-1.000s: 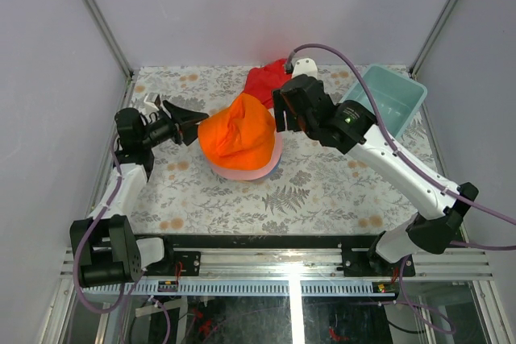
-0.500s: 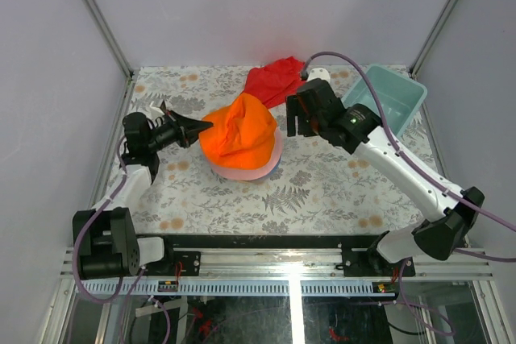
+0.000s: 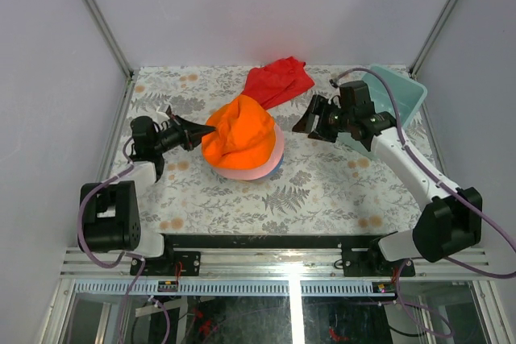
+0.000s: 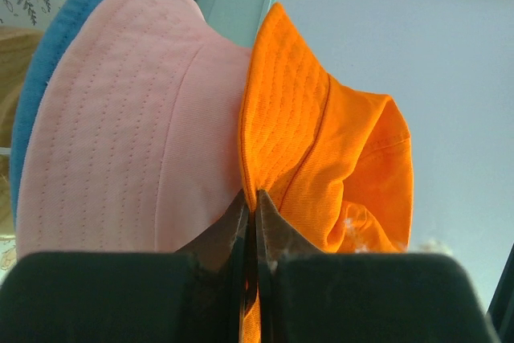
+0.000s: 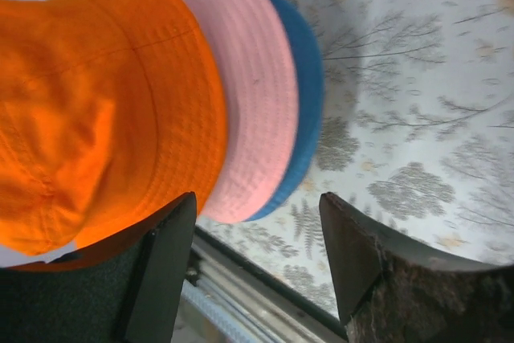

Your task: Stack the hats

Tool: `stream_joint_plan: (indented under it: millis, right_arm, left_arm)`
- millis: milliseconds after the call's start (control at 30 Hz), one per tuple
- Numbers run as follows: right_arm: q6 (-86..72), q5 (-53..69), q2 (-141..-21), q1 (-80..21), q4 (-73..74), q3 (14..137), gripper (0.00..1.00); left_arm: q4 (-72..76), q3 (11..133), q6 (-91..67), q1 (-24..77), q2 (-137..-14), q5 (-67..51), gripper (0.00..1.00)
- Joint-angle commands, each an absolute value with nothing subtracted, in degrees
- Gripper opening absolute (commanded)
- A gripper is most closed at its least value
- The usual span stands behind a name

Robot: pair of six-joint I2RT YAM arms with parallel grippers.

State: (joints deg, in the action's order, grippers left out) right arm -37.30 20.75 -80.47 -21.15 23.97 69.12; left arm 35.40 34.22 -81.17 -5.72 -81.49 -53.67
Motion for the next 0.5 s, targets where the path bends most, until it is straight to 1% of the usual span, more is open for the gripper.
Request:
stream_joint_plan:
  millis: [0,67,200,467]
  right_arm:
    - [-48.62,39.66,-81.58,-19.81,6.17,65.7,0.68]
    - [-53.86,42.89,-82.96,-19.8,-1.74,63.71,0.67]
    - [-66.84,45.45,-85.49,-19.82,-17.86,57.52,0.65]
    - [-71.27,45.9,-90.92,-19.86,-26.96,53.82,0.65]
  left_arm:
    - [42.28,33.39,-79.93,-5.59,-84.2,-53.58,0.0]
    - [42.93,33.65,-79.85,-5.54,-85.1,-53.99,0.0]
    - [44.54,33.49,-80.29,-5.45,-86.76,-53.97,0.0]
    - [46.68,33.39,-81.64,-4.33,-88.53,-53.27,0.0]
